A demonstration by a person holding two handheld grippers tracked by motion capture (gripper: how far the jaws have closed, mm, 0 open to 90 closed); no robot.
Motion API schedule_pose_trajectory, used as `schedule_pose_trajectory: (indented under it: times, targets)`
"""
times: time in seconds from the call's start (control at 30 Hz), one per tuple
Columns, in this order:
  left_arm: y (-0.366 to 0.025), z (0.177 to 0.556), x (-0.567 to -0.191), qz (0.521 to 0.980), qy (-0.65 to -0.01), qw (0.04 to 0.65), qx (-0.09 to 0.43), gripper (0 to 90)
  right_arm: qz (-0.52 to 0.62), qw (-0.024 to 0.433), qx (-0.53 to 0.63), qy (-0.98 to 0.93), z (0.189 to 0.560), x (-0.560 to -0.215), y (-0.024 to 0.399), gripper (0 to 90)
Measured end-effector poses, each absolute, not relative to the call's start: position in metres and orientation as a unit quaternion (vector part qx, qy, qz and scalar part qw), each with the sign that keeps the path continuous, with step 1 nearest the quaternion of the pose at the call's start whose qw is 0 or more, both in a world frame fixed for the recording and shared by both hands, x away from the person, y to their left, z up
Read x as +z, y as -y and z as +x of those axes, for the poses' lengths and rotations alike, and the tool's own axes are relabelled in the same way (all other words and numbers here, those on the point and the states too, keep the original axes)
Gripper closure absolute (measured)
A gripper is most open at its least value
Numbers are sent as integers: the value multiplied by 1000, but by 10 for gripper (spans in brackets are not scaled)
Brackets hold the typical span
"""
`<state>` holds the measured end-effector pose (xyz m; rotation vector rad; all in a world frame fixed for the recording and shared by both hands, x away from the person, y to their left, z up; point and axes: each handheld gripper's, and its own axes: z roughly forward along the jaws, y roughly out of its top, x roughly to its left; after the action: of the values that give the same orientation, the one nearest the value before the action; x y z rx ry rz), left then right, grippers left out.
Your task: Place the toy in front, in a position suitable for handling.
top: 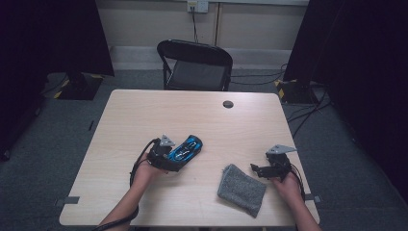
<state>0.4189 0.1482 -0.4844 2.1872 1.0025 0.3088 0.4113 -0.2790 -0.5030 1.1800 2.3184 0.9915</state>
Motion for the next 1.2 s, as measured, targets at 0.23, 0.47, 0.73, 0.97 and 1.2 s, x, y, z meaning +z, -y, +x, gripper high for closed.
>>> schedule_pose_trajectory:
  times: [0.23,0.47,0.73,0.97,1.2]
  targets:
    - [-154,409,-495,857,-375,332,122,153,417,178,350,-819,411,-503,279,138]
    - [-158,405,-498,855,-367,341,132,132,417,178,350,-819,411,-503,279,137]
    - [-157,405,-505,849,-366,353,141,1,417,178,350,-819,411,-503,279,137]
    - [-155,404,-505,847,-370,354,146,25,417,179,350,-819,411,-503,279,137]
    - [-157,401,-503,841,-360,376,148,244,417,180,351,-818,408,-503,278,161]
